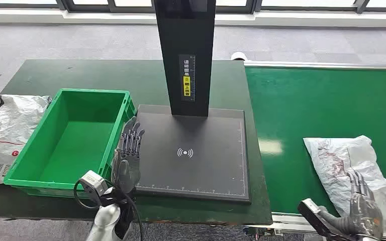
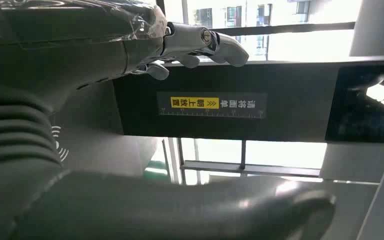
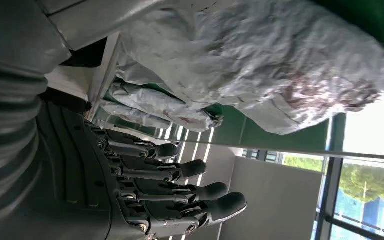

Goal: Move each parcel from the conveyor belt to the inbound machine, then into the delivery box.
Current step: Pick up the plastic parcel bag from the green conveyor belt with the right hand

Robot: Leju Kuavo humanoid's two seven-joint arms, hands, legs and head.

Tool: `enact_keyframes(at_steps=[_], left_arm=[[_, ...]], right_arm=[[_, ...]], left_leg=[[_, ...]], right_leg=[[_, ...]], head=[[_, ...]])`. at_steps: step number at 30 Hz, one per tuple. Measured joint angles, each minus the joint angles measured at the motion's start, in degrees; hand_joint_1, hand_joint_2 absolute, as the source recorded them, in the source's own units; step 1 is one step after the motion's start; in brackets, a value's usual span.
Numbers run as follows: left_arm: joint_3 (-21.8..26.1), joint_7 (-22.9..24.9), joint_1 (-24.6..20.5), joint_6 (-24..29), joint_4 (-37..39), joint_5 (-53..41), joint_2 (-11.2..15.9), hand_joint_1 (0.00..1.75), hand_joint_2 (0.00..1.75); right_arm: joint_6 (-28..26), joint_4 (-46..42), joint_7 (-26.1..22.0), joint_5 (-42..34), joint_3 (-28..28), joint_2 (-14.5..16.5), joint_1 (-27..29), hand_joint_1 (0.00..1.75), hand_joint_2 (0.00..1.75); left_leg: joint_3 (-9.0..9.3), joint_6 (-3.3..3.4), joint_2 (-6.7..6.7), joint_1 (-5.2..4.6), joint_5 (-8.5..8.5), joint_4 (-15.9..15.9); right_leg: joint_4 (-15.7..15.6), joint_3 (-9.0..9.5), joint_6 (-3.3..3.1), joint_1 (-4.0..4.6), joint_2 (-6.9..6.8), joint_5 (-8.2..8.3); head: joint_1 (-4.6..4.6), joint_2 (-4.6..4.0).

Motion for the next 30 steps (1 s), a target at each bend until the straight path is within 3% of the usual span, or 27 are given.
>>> enact_keyframes(at_steps=[9,15,21,30], left_arm=[[-0.08,-0.11,0.09,0.02,1.48,-1.98,-0.14,0.0,0.0],[-0.1,-0.13,0.13,0.02,2.04,-2.23,-0.3,0.0,0.0],[-0.08,0.02,0.1,-0.07,2.04,-2.42,-0.4,0.0,0.0],[-0.08,0.1,0.13,-0.04,2.03,-2.95,-0.4,0.0,0.0]], right_arm=[[2.22,10.47,-5.75,-6.18,-10.87,-5.92,-5.44,0.0,1.75],[-0.43,19.89,-4.93,-4.94,-16.89,-10.64,-9.77,0.0,1.75],[-5.42,32.57,-6.72,-6.7,-17.39,-15.11,-16.18,0.0,1.75],[-9.01,42.8,-4.04,-6.68,-14.7,-15.32,-20.74,0.0,1.75]], left_leg=[[0.0,0.02,0.06,-0.03,0.0,0.02],[-0.03,0.03,0.07,-0.04,-0.01,0.02],[-0.02,0.06,0.23,-0.04,0.01,0.02],[-0.49,0.1,0.17,-0.03,0.03,-0.02]], right_leg=[[0.0,-0.02,0.03,-0.02,0.11,-0.01],[0.0,-0.02,0.05,-0.03,0.12,0.0],[0.0,-0.03,0.14,-0.03,0.28,0.06],[0.06,-0.01,0.15,-0.02,0.18,0.06]], head=[[0.0,0.0],[0.0,0.0],[0.0,0.0],[0.01,0.0]])
